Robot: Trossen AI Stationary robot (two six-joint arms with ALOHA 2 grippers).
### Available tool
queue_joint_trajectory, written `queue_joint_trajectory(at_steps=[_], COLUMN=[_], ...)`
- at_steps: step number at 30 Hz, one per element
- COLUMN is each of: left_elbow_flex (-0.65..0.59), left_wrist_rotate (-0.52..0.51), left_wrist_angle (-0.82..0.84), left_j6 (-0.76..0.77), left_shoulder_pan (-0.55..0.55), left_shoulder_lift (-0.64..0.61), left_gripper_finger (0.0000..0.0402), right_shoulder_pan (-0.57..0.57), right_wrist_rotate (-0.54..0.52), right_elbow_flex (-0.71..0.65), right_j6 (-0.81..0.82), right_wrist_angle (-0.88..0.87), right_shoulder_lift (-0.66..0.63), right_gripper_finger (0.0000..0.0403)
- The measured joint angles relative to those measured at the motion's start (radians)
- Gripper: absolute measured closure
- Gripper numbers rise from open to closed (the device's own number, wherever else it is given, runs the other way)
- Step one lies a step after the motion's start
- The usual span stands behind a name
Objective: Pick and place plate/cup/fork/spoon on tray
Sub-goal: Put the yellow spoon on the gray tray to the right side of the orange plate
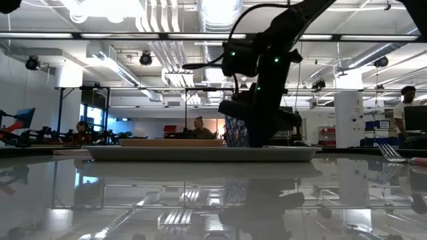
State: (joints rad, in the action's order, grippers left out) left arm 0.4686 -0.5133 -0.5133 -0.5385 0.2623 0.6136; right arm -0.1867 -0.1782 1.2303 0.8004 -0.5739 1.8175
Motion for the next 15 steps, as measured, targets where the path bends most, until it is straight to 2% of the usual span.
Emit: queue_joint_trajectory(at_steps=[6, 15], left_elbow_flex=[0.000, 0.000], left_wrist_rotate=[0.000, 0.000], left_wrist_angle=[0.000, 0.000], left_j6=[0.001, 0.004], left_shoulder_pan=[0.000, 0.001], left_shoulder_lift=[-0.001, -0.001], left_gripper_finger=[0.0260, 0.0260], right_shoulder_pan=[-0.001, 0.001], right_wrist_rotate=[-0.018, -0.035], right_elbow_flex=[0.084, 0.086], right_j6=[-0.040, -0.042], right_wrist_angle=[-0.151, -0.169], right_shoulder_lift=[0.053, 0.024], right_gripper_finger=[0.0394, 0.0394])
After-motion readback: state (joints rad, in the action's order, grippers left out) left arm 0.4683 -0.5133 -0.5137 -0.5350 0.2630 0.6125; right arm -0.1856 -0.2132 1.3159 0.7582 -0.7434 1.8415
